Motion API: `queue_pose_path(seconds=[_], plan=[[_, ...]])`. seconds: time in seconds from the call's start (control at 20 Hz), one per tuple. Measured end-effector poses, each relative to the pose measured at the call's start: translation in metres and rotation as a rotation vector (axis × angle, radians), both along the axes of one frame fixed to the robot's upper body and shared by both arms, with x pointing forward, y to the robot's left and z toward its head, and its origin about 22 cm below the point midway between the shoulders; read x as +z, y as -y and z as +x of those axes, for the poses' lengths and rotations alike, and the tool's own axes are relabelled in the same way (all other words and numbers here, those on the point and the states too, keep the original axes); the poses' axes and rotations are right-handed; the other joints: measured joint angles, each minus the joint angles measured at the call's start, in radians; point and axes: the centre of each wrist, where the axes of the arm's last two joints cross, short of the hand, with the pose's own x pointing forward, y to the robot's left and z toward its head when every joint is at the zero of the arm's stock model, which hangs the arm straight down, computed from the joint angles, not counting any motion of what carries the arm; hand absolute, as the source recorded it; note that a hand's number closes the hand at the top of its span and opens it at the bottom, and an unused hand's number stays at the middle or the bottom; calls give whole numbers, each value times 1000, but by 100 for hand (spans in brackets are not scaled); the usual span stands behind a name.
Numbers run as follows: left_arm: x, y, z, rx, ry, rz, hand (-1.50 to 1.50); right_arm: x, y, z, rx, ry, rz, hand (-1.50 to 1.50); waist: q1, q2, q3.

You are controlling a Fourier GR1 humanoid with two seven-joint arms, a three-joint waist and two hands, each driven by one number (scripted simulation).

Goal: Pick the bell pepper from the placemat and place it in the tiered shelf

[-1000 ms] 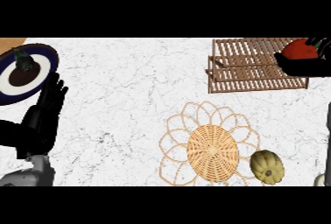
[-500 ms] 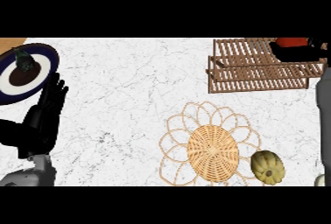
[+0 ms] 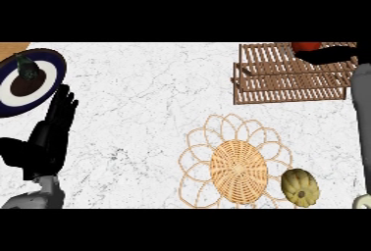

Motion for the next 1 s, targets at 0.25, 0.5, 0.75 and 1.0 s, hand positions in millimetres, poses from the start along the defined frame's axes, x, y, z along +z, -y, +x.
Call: queue_pose_path(seconds=[0.25,0.5,0.75,1.0], plan=[[1,2,1,-1,4,2,0,11,2,4,42,61,47,-150,-2,-1,0],[0,-5,2,1,1,-10,0,34,8,2,39,158,140,-150,-7,-3,0],[0,-3,1,15,-8,-6,0,56,44,-17,-52,206,198,-150,-14,-5,-1],[3,-2,-1,18,-7,-1,0,65,96,-49,-167,197,250,-150,-21,-6,-1]])
